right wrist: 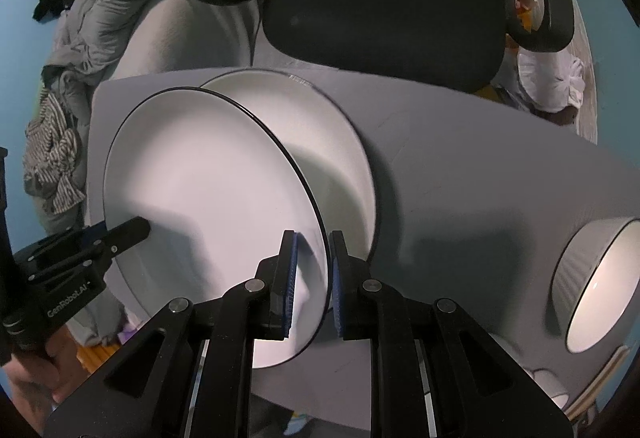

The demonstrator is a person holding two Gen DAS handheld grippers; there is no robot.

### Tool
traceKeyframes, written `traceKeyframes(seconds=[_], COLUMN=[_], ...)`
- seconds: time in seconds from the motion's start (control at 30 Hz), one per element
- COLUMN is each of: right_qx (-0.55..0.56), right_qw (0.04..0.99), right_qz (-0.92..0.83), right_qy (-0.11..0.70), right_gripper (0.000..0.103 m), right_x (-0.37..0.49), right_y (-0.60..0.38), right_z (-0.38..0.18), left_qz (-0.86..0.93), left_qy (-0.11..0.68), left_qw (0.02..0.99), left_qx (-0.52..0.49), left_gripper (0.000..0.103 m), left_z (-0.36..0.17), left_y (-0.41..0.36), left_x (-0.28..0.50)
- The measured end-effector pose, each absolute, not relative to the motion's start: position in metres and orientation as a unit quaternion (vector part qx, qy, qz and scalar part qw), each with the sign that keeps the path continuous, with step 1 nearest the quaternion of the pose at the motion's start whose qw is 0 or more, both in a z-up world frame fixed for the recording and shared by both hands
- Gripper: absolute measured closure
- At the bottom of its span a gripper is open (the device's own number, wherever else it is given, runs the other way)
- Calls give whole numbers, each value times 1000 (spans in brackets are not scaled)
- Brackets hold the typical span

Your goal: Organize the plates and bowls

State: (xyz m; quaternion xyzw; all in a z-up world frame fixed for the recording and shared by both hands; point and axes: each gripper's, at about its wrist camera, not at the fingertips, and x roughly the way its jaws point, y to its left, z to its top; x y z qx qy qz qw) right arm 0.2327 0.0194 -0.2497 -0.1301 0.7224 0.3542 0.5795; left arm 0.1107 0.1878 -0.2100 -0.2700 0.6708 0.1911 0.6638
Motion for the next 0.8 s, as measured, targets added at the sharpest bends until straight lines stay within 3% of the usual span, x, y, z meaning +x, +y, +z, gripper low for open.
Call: traceKeyframes(seconds=[0.57, 0.7, 0.8], right_qx=[-153, -146, -130], right_qw=[579, 575, 567], right_qz=[339, 336, 342], right_qy=[726, 731, 738], right_gripper=[86, 82, 68], right_x=[246, 249, 252], right_y=[28, 29, 28], right_z=[-265, -265, -267], left_qz=[213, 202, 203], left_qy=[682, 688, 691], left_qw=[654, 658, 659], left_qx=[-246, -231, -215], left_gripper=[80, 71, 65], left_z=[-233, -234, -236], left_y=[175, 173, 169], left_x=[109, 115, 121])
